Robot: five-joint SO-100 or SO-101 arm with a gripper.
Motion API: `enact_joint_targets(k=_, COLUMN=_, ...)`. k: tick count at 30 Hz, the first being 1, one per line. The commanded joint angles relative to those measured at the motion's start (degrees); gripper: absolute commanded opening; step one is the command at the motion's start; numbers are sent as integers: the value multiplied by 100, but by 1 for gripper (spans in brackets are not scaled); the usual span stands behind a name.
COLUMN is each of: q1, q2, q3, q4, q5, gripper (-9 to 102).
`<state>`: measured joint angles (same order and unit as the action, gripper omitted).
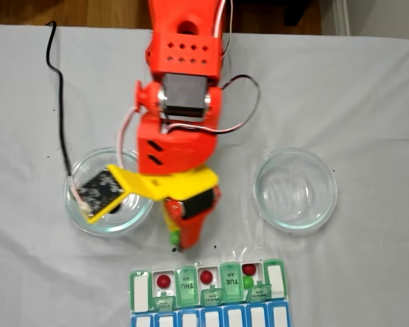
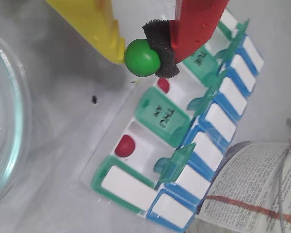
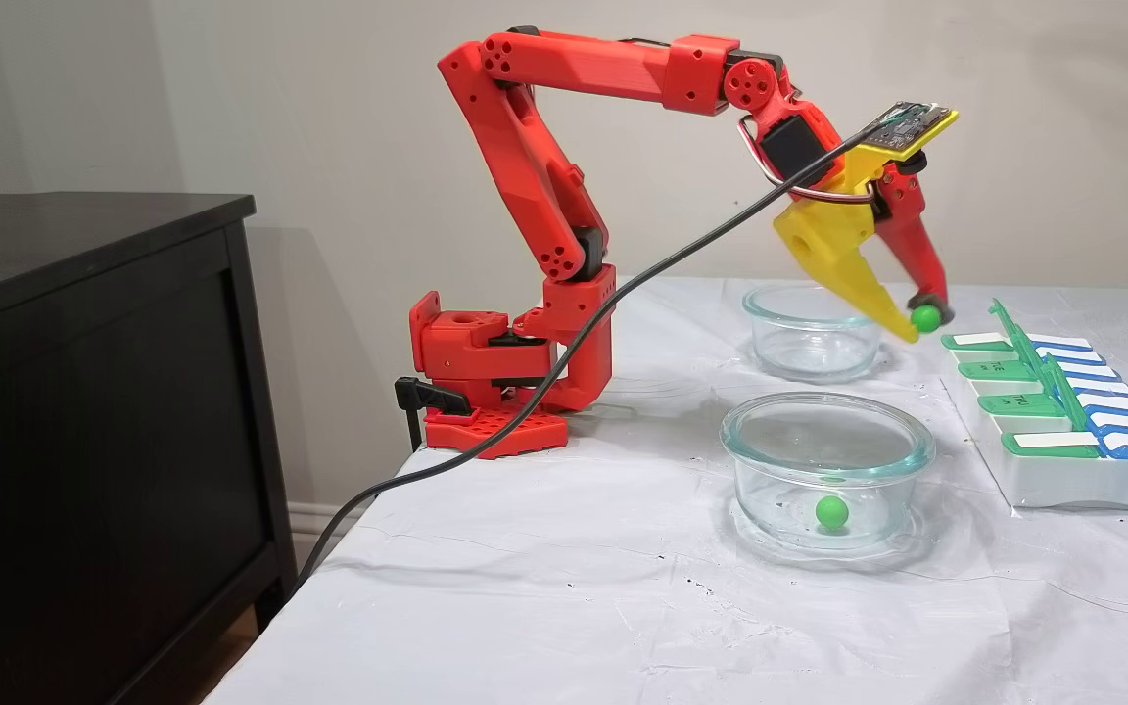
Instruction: Sort medicines into box.
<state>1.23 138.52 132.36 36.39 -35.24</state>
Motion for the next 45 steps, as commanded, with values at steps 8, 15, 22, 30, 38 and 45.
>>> enact_joint_targets(k=8, q1=-439, q2=-466, q3=-431, q4=-861, q5=563, gripper=0)
enact_joint_targets(k=15, q1=-580, q2=-1239, q3=-668, q4=-1107, q5=527, gripper=0)
enact_joint_targets(k=22, q1=-545, q2=-1767, q3=-1107, q4=-1178, q5=483, gripper=0)
enact_joint_targets(k=30, q1=-624, q2=-2303, q3=-1617, q4=-1195, q5=606, gripper=0)
enact_joint_targets(k=38, q1=-668, q2=-2883, q3=-2285, q4=-1020, q5=703, gripper=0)
enact_joint_targets(k=45, q1=-677, q2=-3155, q3=-2531, q4=-984, q5=747, gripper=0)
